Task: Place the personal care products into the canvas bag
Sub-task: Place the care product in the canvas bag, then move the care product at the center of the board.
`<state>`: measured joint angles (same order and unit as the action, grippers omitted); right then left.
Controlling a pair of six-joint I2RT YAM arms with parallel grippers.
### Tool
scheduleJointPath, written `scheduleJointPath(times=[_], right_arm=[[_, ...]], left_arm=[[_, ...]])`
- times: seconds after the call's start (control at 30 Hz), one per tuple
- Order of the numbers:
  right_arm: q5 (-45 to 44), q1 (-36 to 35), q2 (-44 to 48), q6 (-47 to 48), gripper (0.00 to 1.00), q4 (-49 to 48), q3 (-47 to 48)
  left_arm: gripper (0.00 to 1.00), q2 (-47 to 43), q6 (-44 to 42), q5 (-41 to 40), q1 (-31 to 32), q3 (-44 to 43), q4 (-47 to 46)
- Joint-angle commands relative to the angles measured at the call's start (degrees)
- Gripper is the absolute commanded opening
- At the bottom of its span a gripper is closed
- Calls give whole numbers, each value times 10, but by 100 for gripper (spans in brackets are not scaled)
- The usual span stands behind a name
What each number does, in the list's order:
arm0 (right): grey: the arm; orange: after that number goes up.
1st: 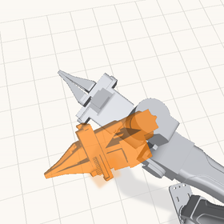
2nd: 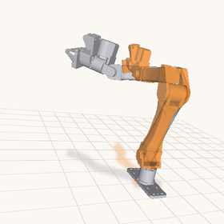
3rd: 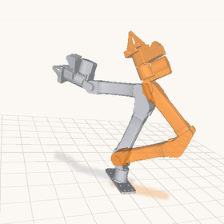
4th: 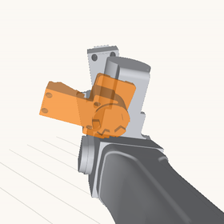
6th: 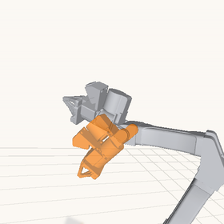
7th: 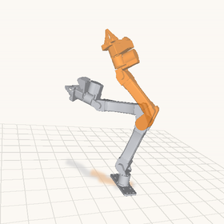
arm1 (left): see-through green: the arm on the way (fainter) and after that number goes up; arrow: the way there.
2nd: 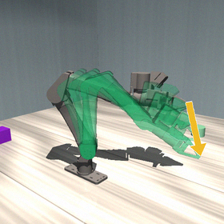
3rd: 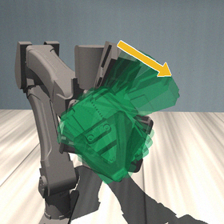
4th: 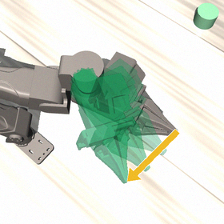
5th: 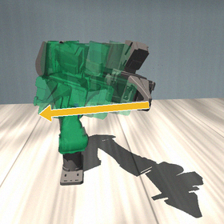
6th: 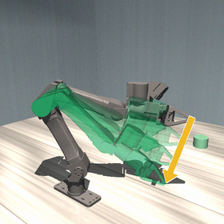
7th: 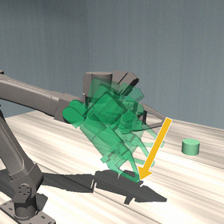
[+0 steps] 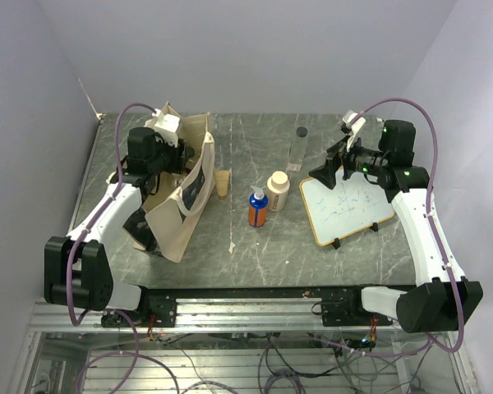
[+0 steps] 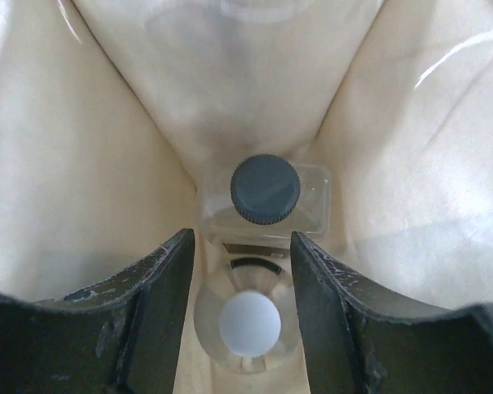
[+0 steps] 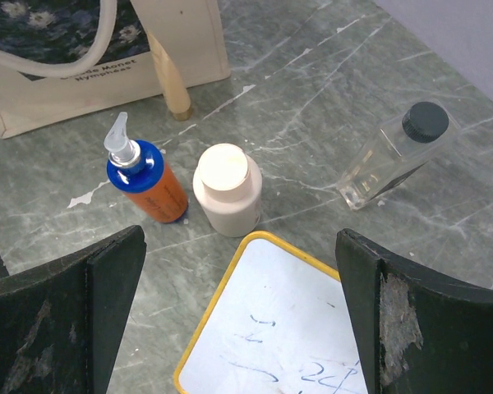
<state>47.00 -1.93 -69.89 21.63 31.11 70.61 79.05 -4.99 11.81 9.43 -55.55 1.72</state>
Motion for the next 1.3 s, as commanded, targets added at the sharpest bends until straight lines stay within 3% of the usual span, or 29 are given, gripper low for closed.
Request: scheduleJointPath(times=[0.0,0.6,0.8,1.1,1.27], right_arm=[[4,5,0,-2,100,-13,-4],[10,4,-4,-5,100,-14,0],[10,5,-3,-6,100,-16,0],[7,4,3,-8,100,-17,0],[2,6,7,-9,100,-17,-3]], left_arm=[[62,-19,-9,-3,-5,-40,-17],[78,-69,-31,-66,-6,-178,145],[98,-79,-33,-29,-5,-259,199],[100,-68,-18,77,7,-351,261],[100,-60,-39,60,63,-373,278]])
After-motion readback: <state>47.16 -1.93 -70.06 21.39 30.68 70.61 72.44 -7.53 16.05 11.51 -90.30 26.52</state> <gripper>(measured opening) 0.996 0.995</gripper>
